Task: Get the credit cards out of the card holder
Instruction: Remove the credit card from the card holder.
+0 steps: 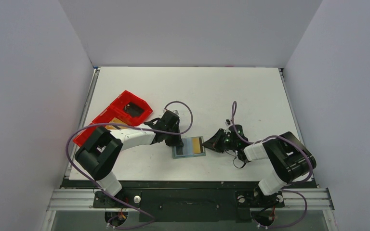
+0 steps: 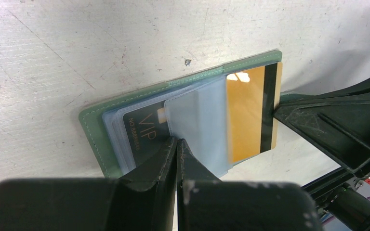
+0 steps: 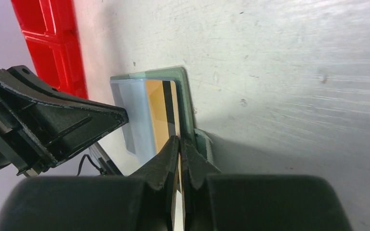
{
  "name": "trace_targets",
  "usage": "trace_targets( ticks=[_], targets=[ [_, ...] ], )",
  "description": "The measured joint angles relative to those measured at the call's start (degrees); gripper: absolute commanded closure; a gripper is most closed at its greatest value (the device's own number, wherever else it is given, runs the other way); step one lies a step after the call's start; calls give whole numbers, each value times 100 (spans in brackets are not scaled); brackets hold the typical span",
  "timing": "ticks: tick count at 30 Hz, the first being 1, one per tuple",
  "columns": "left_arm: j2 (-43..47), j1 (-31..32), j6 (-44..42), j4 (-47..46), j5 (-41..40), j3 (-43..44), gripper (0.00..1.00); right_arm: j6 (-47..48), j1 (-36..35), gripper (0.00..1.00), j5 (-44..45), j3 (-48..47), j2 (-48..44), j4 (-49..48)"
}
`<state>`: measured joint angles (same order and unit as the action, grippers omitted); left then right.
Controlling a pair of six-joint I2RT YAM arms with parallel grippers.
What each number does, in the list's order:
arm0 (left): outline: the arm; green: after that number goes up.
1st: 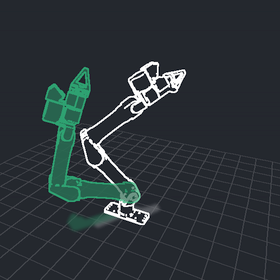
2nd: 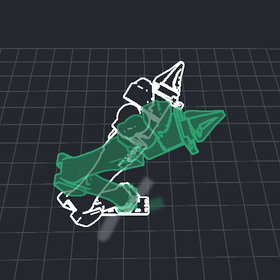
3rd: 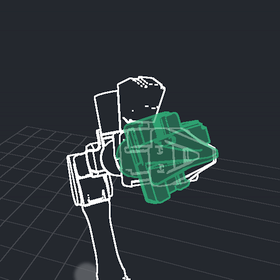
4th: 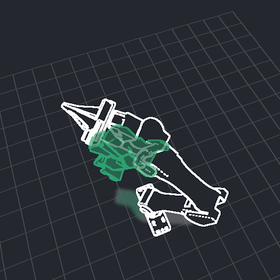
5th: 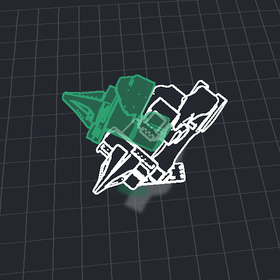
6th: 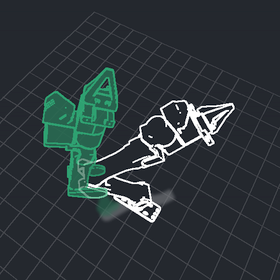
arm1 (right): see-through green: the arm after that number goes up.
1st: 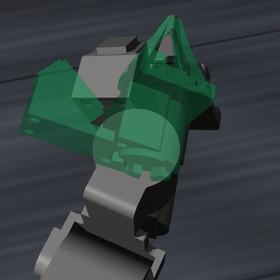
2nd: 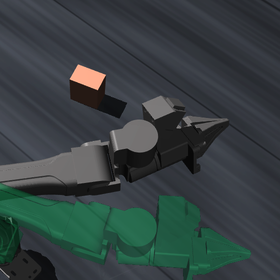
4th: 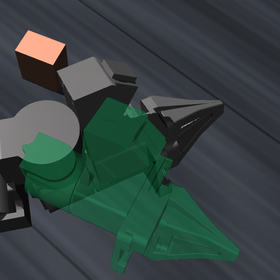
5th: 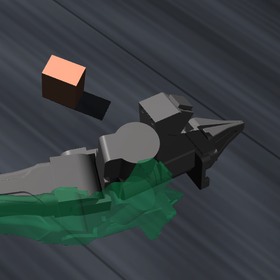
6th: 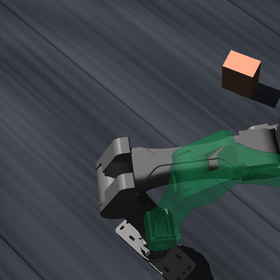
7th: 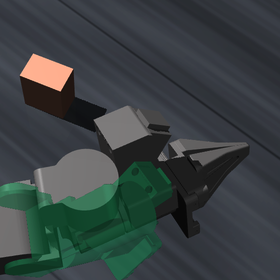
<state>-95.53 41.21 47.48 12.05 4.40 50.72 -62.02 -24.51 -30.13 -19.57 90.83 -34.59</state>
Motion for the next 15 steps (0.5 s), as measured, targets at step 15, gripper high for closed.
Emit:
trace_targets(
  ticks=[15],
  targets=[
    [-39,-76,-354,1213,-87,938,73,131,151,100,11,-249,-595,911]
  ],
)
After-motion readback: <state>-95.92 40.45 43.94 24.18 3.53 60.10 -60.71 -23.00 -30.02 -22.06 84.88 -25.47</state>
